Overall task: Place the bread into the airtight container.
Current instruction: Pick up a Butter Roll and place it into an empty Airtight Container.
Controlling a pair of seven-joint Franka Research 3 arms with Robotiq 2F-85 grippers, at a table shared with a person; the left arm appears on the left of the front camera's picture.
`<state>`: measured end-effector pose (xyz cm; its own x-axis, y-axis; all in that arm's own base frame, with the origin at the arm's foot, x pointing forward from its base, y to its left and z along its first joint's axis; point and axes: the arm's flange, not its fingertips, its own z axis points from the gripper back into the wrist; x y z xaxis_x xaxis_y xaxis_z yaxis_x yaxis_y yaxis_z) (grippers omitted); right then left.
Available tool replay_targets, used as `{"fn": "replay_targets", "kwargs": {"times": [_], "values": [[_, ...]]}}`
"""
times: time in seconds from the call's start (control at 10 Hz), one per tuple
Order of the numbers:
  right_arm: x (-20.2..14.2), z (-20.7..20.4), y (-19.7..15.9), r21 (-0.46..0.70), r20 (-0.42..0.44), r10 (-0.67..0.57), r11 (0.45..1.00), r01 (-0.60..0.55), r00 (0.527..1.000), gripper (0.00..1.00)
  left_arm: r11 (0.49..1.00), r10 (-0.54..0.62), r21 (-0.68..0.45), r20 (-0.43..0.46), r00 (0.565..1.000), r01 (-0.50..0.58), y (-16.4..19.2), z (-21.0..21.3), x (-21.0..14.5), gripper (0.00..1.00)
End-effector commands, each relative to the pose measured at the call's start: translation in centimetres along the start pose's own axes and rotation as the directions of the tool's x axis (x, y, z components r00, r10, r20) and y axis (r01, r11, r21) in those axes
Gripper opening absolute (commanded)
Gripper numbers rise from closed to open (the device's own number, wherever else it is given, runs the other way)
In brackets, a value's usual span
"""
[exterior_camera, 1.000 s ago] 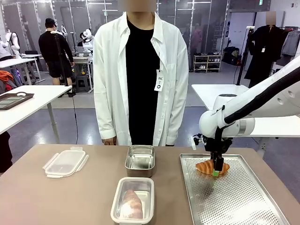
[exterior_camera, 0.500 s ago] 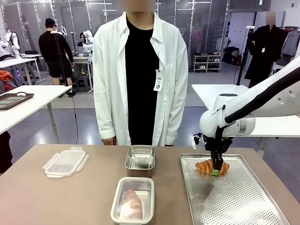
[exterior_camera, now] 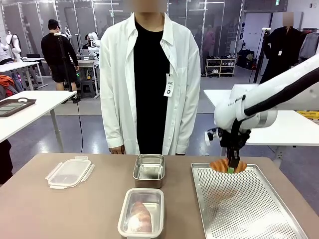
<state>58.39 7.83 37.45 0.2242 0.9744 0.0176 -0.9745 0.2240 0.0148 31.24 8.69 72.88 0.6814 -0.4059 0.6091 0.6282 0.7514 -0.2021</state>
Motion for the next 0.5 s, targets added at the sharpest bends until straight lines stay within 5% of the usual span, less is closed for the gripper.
{"fn": "replay_targets", "kwargs": {"times": [0.0,0.4], "values": [[1.2,5.0,2.0,-0.016,0.036,-0.032,0.999,0.032,0.999,0.42,1.0,-0.019,-0.011,0.003,1.0,0.019,-0.1,0.1,0.0,1.0],[6.1,9.3,3.8,-0.022,0.021,-0.112,0.993,0.112,0.993,0.42,1.0,-0.019,-0.011,0.003,1.0,0.019,-0.1,0.1,0.0,1.0]]}}
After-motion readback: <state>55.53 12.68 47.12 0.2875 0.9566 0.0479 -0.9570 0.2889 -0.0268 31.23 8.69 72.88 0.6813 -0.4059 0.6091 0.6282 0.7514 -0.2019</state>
